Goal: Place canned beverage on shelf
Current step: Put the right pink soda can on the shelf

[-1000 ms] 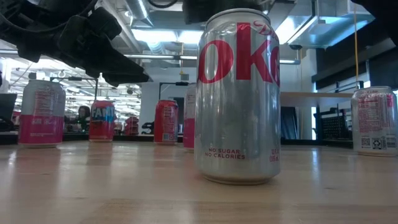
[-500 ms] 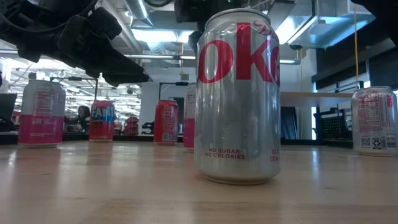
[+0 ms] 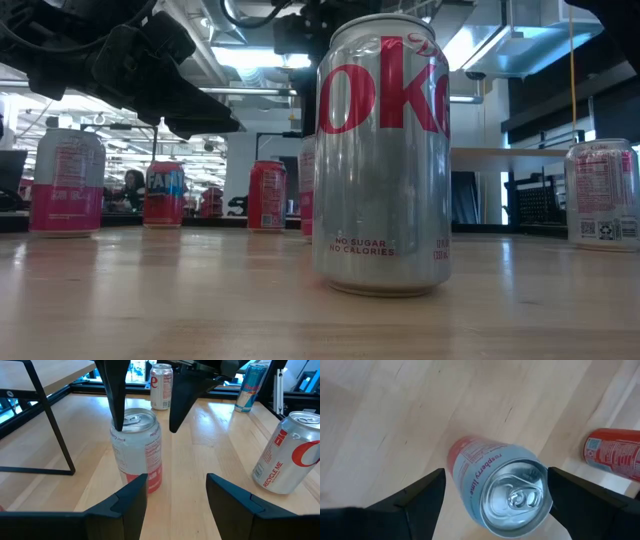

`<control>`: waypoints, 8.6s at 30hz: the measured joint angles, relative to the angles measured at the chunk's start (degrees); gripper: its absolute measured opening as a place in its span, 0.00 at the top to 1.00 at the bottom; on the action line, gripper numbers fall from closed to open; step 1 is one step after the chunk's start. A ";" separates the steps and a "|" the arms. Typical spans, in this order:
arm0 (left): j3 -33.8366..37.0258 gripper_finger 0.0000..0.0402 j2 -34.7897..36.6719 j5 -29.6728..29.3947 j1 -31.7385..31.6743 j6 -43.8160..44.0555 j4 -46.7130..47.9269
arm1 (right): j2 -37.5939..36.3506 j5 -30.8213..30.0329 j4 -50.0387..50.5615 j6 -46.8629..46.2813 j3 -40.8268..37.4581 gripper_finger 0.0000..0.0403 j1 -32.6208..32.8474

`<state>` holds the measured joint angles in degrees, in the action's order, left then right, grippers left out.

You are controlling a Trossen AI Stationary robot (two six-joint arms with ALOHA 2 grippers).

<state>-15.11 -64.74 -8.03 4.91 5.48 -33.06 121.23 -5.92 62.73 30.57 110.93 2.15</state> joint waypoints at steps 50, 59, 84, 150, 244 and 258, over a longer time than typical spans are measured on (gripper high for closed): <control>-0.02 0.52 -0.01 0.02 0.04 0.11 0.34 | -0.15 2.69 -0.18 -34.22 -2.10 0.39 -2.53; -0.02 0.52 0.01 0.00 0.04 1.89 -1.20 | -0.37 1.94 8.26 -55.87 -1.70 0.40 -3.03; -0.02 0.52 -0.10 0.00 0.00 1.44 -1.34 | -5.15 -0.18 14.29 -48.57 -1.73 0.12 -3.61; -19.28 0.52 -15.72 -20.73 3.99 0.29 25.01 | -29.32 -9.88 -19.52 -31.84 -27.38 0.12 -0.48; -18.67 0.52 -12.82 -17.40 12.15 3.69 28.18 | -31.15 -3.94 -4.62 -14.50 -14.05 0.33 -13.93; -14.27 0.52 -12.84 -18.25 16.90 14.30 25.22 | -26.70 11.77 -8.50 -1.10 -10.55 0.33 -34.59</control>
<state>-29.39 -77.58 -26.28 21.80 19.77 -7.84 94.53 5.85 54.23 29.48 100.38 -32.44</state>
